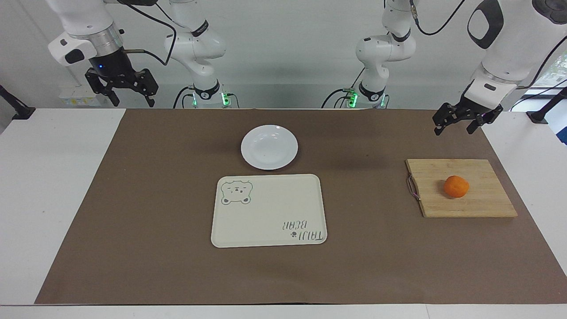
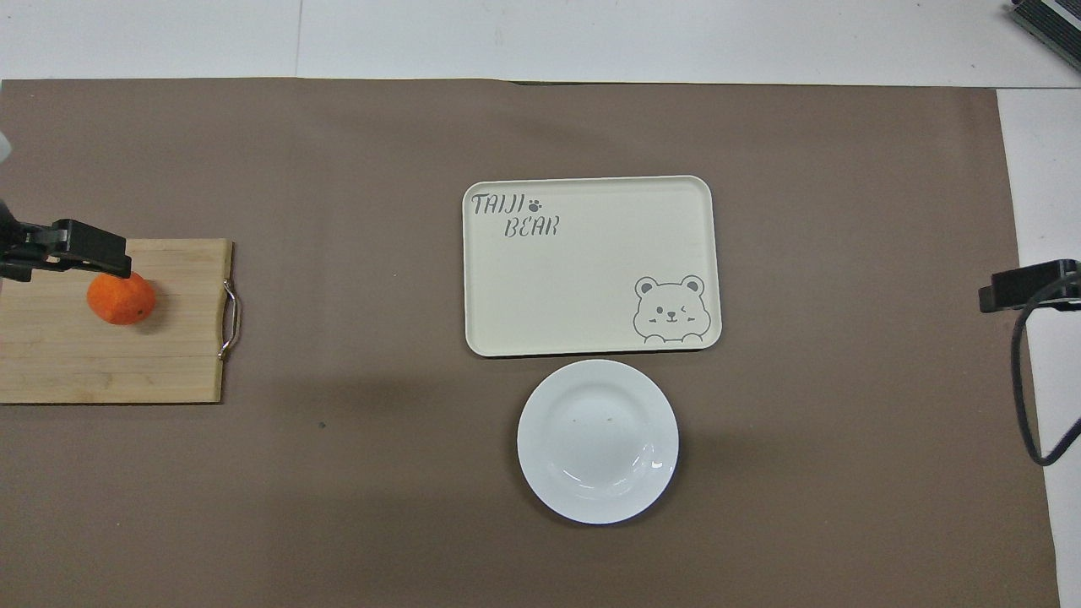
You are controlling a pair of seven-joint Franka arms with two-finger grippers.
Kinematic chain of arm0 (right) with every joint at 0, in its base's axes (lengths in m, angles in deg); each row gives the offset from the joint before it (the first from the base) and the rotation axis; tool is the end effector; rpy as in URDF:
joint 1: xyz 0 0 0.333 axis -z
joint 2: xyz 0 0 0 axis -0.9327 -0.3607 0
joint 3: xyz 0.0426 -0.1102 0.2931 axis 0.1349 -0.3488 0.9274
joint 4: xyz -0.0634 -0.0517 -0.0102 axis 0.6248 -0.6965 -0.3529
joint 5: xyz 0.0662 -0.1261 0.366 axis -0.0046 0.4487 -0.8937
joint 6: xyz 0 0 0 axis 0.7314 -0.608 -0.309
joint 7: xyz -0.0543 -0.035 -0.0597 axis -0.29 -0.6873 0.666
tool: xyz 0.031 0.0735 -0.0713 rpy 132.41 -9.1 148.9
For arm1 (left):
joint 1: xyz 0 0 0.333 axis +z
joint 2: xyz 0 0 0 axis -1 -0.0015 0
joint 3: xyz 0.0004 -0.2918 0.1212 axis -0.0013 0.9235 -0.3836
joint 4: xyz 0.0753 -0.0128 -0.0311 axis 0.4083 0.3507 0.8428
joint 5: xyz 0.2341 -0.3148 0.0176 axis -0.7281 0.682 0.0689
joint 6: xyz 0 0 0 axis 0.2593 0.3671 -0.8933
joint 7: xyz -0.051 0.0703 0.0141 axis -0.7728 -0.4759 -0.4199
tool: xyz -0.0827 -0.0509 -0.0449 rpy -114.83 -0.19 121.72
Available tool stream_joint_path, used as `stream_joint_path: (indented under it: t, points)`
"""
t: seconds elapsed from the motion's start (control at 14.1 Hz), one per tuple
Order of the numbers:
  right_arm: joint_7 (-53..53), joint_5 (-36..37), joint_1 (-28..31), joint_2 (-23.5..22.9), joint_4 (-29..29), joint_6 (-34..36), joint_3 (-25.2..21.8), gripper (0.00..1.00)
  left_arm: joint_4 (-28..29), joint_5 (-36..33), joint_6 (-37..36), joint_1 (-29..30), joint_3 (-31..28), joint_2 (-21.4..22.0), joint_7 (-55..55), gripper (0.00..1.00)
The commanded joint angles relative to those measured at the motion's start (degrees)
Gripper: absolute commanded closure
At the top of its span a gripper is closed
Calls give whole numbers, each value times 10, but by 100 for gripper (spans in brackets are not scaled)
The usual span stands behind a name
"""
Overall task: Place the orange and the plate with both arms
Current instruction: 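Lower the left gripper onto the orange on the wooden board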
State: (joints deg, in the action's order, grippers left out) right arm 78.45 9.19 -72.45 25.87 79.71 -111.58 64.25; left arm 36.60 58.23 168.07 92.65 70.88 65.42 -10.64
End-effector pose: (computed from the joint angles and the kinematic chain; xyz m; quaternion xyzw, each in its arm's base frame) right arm 0.5252 -0.0296 0.6606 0.9998 -0.0190 0.0050 0.0039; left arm 0.5646 -0.0204 0.6098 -0.9998 0.0140 0.0112 0.0036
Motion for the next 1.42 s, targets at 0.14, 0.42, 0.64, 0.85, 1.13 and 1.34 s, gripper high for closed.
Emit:
stream_joint_path:
  t: [0.14, 0.42, 0.64, 0.85, 1.13, 1.34]
  points:
    - [11, 5, -1, 8, 9, 1, 0, 0, -7, 11, -24, 6, 4, 22, 12, 0]
    - [11, 5, -1, 8, 9, 1, 0, 0, -3, 12, -22, 6, 3, 22, 12, 0]
    - [11, 5, -1, 8, 9, 1, 0, 0, 3, 12, -22, 6, 3, 22, 14, 0]
    - [11, 5, -1, 8, 9, 1, 0, 0, 20, 12, -10, 7, 3, 24, 29, 0]
    - [11, 5, -1, 8, 9, 1, 0, 0, 55, 12, 24, 27, 3, 26, 67, 0]
    - [11, 5, -1, 8, 9, 1, 0, 0, 91, 12, 73, 60, 3, 22, 120, 0]
